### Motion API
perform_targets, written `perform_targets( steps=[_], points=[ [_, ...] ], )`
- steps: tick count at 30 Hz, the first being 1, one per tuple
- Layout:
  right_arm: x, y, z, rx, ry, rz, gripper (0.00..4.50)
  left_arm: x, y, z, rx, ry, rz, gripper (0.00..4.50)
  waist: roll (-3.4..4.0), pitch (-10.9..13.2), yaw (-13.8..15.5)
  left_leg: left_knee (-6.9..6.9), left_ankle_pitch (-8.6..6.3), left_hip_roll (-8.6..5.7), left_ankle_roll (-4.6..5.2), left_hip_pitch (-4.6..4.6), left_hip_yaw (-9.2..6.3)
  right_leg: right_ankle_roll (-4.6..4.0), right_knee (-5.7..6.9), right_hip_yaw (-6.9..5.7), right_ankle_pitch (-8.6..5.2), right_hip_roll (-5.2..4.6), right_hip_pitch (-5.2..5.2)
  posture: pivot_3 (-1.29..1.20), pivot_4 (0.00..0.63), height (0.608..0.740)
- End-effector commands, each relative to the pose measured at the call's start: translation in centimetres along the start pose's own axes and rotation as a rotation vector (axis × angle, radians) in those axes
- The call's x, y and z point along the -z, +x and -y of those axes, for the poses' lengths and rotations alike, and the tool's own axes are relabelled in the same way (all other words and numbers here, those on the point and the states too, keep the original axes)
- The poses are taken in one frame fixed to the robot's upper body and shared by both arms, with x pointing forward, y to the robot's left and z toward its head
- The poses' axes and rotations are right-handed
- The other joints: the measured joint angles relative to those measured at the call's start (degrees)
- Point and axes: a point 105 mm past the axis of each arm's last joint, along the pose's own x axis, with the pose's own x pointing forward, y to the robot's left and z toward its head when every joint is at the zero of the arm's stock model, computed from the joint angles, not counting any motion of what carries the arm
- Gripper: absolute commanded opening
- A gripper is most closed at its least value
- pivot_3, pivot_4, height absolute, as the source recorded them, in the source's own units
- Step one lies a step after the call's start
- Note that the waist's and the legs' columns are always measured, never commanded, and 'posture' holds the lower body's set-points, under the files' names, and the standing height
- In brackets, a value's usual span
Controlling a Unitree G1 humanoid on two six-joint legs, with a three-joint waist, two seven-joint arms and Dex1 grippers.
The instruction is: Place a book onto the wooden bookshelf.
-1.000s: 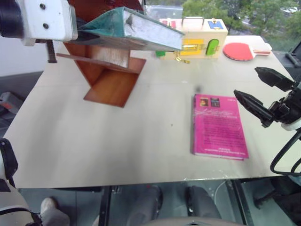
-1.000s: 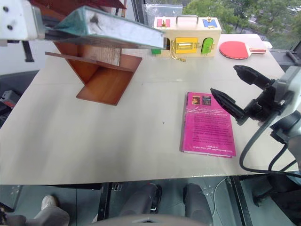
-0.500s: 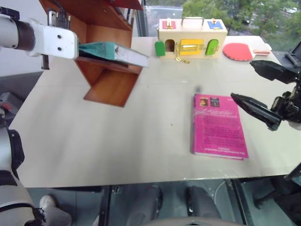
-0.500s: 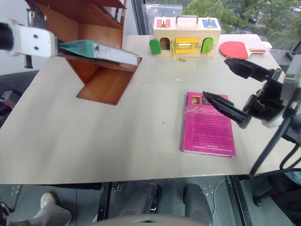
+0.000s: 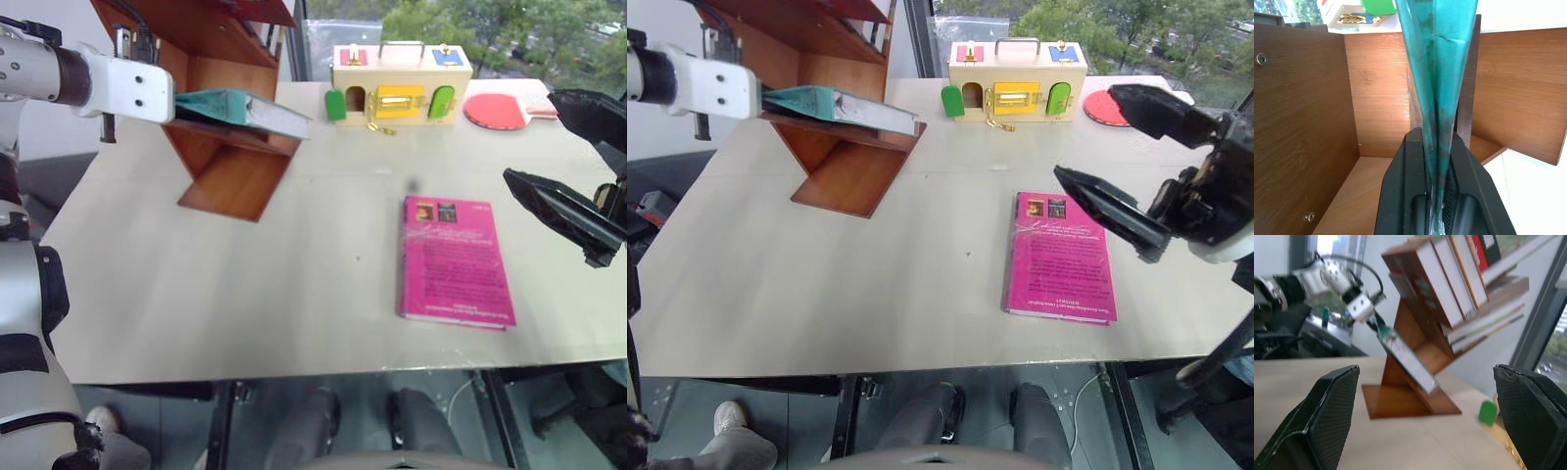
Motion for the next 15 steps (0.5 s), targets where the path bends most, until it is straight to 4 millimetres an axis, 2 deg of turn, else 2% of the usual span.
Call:
perform_targets(
  steps=[1, 15],
  points=[
    [-0.5, 0.5, -0.4, -0.016, 0.001, 0.045, 4.5, 0.1, 0.1, -0.2, -0.022, -0.016, 0.001, 0.09, 0.0, 0.0, 0.11, 0.01, 0.0, 0.0, 0.0, 0.0, 0.0, 0.0, 0.0, 0.0, 0.0, 0.0, 0.0, 0.0, 0.15, 0.74],
    [-0.5, 2.1, 0.0, -0.04, 0.035, 0.106, 4.5, 0.5, -0.4, -0.2, -0.036, -0.01, -0.043, 0.09, 0.02, -0.01, 0.12, 0.01, 0.0, -0.02, 0.0, -0.01, -0.02, 0.0, 0.01, -0.01, 0.0, 0.01, -0.01, 0.0, 0.15, 0.74]
  ],
)
